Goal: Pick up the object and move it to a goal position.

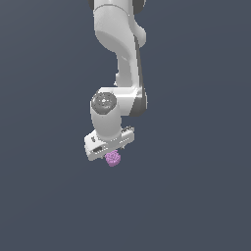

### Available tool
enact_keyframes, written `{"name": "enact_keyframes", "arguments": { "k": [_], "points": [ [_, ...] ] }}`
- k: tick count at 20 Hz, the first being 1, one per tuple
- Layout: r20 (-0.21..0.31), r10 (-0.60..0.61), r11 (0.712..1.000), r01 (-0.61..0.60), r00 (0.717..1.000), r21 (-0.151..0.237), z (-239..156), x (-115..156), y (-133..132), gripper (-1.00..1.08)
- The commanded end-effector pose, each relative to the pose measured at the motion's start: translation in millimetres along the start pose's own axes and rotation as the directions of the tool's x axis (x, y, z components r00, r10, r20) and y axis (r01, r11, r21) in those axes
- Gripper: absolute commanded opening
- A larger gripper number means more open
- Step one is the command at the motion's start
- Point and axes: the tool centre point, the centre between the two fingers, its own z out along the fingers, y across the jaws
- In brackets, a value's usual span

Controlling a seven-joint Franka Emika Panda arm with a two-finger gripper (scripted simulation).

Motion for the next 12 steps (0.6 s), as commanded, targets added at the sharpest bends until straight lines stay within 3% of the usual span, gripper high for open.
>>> {"name": "enact_keyframes", "arguments": {
  "k": [1,12],
  "points": [
    [0.001,-0.020,1.000,0.020,1.000,0.001,4,0,2,1.00],
    [0.001,-0.026,1.000,0.026,1.000,0.002,19,-1,3,1.00]
  ]
}}
